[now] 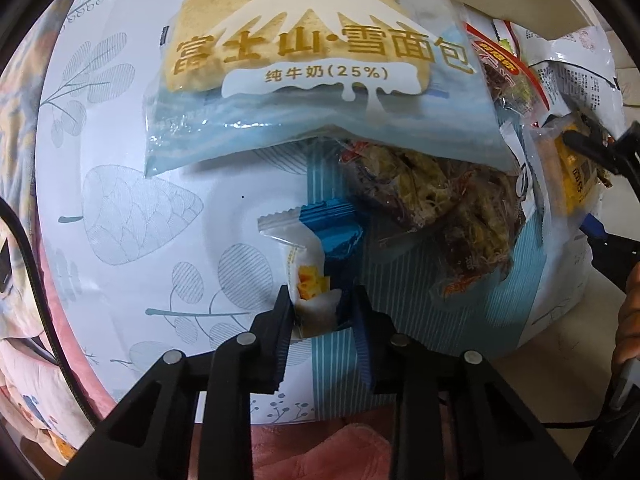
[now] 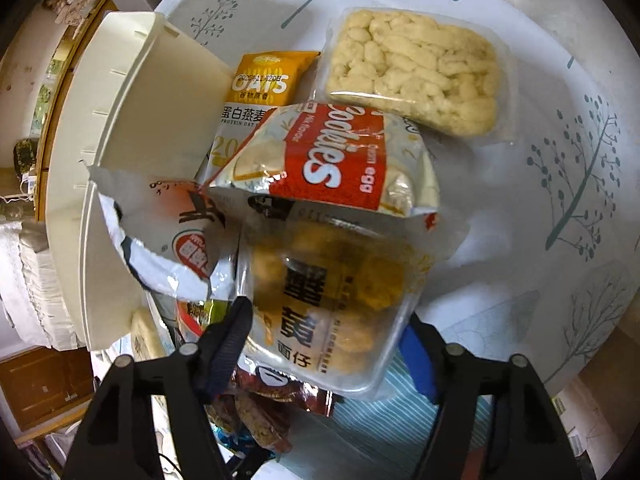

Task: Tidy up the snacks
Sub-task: 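Grasp the blue wrapped bar with the left tool while the right tool grasps the clear yellow-cake box, then lift the blue bar and the yellow-cake box toward the white tray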

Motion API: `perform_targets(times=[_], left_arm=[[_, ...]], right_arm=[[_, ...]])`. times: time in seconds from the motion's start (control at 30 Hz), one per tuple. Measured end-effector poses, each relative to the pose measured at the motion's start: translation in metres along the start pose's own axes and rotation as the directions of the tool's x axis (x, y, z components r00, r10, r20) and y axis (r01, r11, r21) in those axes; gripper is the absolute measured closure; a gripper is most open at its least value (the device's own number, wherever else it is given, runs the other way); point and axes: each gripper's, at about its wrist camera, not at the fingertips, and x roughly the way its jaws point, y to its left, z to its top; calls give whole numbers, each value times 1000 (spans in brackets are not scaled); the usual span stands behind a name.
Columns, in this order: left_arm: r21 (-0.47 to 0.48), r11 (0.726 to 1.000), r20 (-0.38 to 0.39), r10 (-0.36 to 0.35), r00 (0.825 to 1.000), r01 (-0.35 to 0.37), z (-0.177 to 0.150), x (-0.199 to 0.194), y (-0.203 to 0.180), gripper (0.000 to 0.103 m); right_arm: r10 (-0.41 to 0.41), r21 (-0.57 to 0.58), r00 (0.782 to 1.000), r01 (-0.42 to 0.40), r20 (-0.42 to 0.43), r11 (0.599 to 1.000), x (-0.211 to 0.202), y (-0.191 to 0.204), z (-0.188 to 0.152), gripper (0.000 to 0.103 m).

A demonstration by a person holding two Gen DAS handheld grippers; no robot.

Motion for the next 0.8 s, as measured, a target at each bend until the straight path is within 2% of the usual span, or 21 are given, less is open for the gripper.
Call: perform_targets(times=[0.2,0.27,0.33,0.57,0.8], left_arm=[[-16,1000,3,-6,1000,6,-14,-9,18,80],[-17,1000,5,-5,1000,5,-20,-11,25,80],[-21,1000,10,-7,1000,7,-27,-13,32,80],[-18,1000,42,-13,999,14,-53,-27,53,80],[-21,1000,77,-12,997,14,-79,-46,83,80]], right_arm=[[36,-6,999,-36,3,999,-12,-12,-16,50],[57,4,998,-57,15,998,-17,-17,-22,61],[79,19,997,-79,21,997,-21,-26,-28,64],[93,55,995,-95,41,994,-37,-45,-53,68],[110,33,992,-112,55,993,-53,-54,-87,71]])
